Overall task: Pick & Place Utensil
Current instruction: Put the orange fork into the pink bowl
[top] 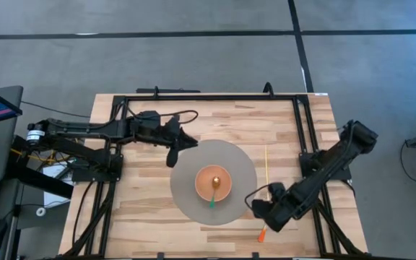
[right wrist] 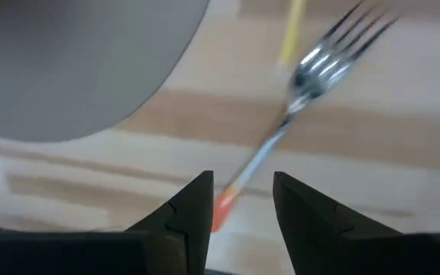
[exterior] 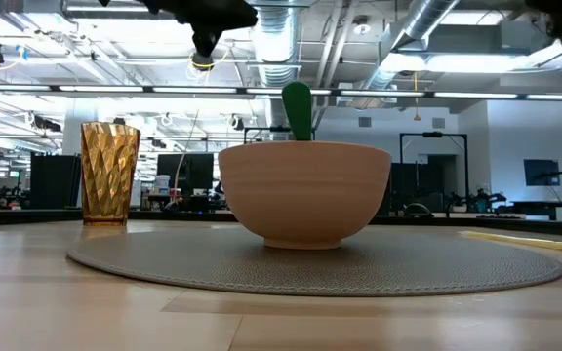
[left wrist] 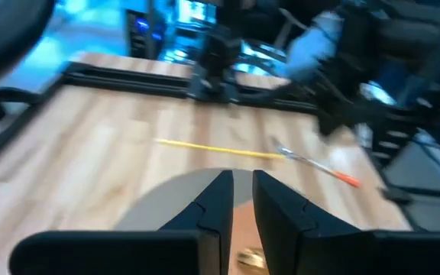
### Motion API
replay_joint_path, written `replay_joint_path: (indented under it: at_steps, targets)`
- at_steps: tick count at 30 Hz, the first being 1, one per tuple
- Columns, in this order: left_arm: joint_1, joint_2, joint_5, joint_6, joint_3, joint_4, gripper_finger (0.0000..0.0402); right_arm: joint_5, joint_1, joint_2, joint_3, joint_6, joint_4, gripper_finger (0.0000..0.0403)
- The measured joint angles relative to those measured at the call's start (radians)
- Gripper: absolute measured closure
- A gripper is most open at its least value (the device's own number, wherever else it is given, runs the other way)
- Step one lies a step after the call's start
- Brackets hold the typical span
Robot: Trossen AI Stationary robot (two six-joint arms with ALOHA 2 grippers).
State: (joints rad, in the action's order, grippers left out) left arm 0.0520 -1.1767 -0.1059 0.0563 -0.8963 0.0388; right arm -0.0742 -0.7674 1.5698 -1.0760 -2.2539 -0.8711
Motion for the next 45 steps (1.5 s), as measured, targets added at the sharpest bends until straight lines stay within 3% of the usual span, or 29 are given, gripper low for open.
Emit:
replay_joint_path:
  at_steps: [5,12,20,27,45]
  targets:
    - [0.036,0.0,0.074,-0.001,0.0,-0.057,0.0349,-0.001,-0.019,0.089,0.0,-0.074,0.164,0.0272]
    - [0.087,0.0,0.08,-0.11,0.0,-0.232,0.0349,-0.001,-0.022,0.186,0.0,-0.094,0.295,0.0272]
    - [0.109,0.0,0.08,-0.177,0.0,-0.363,0.0349,0.005,-0.026,0.192,0.0,-0.094,0.289,0.0281]
    - [0.108,0.0,0.08,-0.183,0.0,-0.378,0.0349,0.034,-0.048,0.2,0.0,-0.07,0.184,0.03]
    - [0.106,0.0,0.08,-0.157,0.0,-0.375,0.0349,0.047,-0.03,0.216,0.018,-0.093,0.177,0.0301]
